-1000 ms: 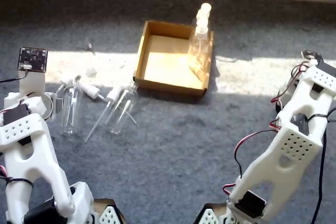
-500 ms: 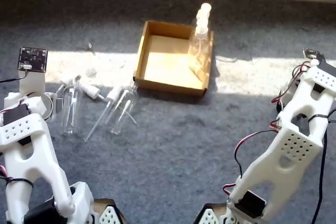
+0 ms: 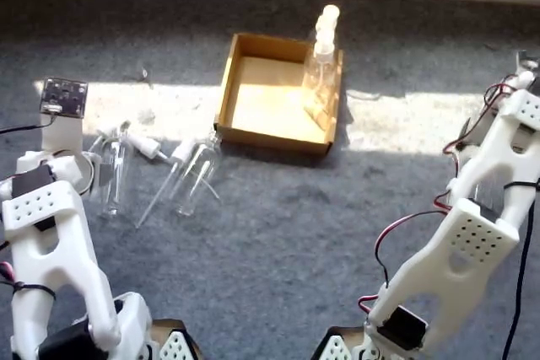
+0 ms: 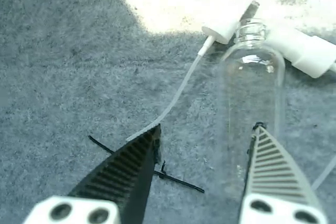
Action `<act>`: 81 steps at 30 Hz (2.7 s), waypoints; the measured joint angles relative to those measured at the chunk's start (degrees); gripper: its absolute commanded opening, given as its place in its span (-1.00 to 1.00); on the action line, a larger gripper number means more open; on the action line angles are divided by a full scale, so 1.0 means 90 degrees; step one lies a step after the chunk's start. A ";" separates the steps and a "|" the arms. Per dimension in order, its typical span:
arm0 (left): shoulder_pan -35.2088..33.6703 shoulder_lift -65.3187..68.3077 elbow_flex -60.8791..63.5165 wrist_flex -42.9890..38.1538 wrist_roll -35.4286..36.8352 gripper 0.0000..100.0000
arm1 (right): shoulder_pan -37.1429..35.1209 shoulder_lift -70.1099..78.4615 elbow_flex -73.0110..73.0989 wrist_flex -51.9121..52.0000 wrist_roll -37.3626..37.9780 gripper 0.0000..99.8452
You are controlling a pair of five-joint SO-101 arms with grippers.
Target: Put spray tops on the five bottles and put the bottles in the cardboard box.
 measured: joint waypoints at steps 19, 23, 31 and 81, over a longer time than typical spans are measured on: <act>0.2110 0.2403 -0.4454 0.2862 0.2774 -0.49 | -0.1700 -0.4044 0.2188 0.0449 -0.0264 -0.99; 0.2139 0.4054 -0.5675 0.3536 0.3487 -0.49 | -0.1934 -0.6027 0.4796 -0.1026 -0.0059 -0.99; 0.2315 0.5324 -0.6291 0.3712 0.4444 -0.49 | -0.2510 -0.8996 1.0999 -0.4884 0.0606 -0.99; 0.2315 0.4777 -0.9612 0.3556 0.4630 -0.87 | -0.4034 -1.2855 1.4037 -0.5470 0.0811 -0.99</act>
